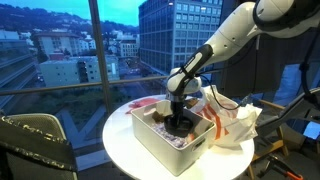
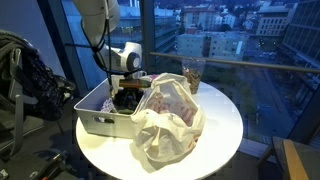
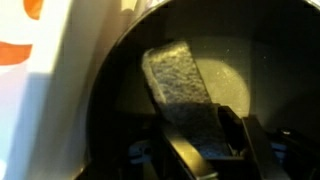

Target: Transfer two items from the organization bin to the plastic

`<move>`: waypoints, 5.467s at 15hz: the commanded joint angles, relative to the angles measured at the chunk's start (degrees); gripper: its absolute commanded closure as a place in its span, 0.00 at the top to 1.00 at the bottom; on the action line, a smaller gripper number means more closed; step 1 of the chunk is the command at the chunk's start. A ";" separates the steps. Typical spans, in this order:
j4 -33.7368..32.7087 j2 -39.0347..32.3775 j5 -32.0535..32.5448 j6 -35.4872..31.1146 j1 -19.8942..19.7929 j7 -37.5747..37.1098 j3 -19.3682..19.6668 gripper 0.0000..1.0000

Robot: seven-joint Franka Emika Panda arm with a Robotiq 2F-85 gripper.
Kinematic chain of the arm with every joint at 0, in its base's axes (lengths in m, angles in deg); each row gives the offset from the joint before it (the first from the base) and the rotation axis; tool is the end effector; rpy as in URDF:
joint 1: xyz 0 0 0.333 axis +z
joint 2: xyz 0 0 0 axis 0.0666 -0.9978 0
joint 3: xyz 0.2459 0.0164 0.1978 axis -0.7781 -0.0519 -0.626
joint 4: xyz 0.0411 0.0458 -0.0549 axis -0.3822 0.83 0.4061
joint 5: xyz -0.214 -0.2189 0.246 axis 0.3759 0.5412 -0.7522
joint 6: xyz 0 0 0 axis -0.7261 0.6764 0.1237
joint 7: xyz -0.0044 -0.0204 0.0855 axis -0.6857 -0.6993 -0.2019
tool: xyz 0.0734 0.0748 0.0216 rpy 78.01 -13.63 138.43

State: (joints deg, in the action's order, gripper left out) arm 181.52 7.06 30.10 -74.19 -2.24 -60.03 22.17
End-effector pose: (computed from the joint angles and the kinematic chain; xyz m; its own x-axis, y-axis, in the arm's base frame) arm 0.6317 0.1142 0.1240 0.8187 0.5649 -0.1032 0.5513 -0.8235 -0.1341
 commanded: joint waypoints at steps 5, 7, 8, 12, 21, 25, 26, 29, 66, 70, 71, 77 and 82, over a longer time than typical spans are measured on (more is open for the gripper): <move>0.17 8.33 -4.41 13.85 -0.36 -6.73 -1.39 0.08; -0.62 12.20 -8.57 21.00 -1.42 -6.35 -2.23 0.08; -1.08 13.98 -10.02 24.02 -1.32 -7.34 -1.79 0.08; -3.02 20.62 -10.91 39.10 -1.15 -15.53 2.51 0.08; 7.43 35.11 -11.97 40.58 -7.33 -28.09 13.49 0.08; 12.63 34.91 -12.71 33.79 -8.90 -34.91 16.43 0.08; 13.63 34.21 -12.78 31.83 -9.13 -35.72 16.85 0.08; 16.19 31.05 -10.85 21.39 -9.52 -35.23 17.69 0.10; -7.16 0.44 -5.64 17.96 4.01 -11.02 0.32 1.00; -11.29 -2.55 -5.59 22.17 4.94 -11.16 -0.53 1.00; -11.50 -1.97 -4.74 21.99 5.84 -12.32 -0.23 1.00; -12.65 3.17 1.45 19.79 10.30 -18.43 2.04 1.00; -16.05 0.67 -0.03 19.39 10.31 -24.19 2.48 1.00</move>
State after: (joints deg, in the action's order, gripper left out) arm 167.71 9.77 30.27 -54.89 7.31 -81.51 23.30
